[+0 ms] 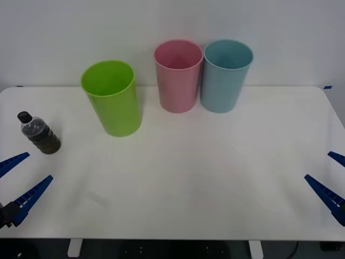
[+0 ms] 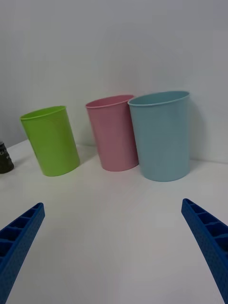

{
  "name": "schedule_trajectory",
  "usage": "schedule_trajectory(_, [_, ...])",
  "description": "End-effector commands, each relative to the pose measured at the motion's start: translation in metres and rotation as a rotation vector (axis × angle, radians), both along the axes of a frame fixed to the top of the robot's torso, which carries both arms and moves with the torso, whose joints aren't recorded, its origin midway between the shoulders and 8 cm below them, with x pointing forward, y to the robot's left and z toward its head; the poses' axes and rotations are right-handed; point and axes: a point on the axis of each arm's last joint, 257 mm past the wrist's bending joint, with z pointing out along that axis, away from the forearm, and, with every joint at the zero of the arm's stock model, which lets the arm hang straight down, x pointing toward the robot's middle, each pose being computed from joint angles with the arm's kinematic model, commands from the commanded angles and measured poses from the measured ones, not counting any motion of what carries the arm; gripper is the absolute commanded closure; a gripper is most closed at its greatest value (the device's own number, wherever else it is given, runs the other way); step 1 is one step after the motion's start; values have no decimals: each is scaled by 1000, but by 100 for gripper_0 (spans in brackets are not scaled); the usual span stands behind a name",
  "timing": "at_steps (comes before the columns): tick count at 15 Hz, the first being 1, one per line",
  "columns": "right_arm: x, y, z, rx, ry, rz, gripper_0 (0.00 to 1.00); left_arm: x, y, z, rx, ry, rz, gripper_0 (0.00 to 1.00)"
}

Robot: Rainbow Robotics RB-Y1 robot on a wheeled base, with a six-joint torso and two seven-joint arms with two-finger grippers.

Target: Grasp the object on the table and drop it into the matching bin: aluminum can to the light blue bin, PET bottle to the pink bin.

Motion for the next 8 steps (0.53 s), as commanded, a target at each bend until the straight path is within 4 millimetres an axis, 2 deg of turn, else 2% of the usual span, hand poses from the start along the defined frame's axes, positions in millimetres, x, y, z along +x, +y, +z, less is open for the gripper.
schedule_trajectory(1, [0,0,0,0,0,0,0,0,0,0,0,0,0,0])
schedule_trajectory(2, [0,0,0,0,0,0,0,-9,6,-17,-25,41,30,0])
schedule_trajectory(5, [0,0,0,0,0,0,0,-14,7,-11,-33,39,36,0])
schedule_trajectory(8, [0,0,0,0,0,0,0,-15,18,-14,-39,53,78,0])
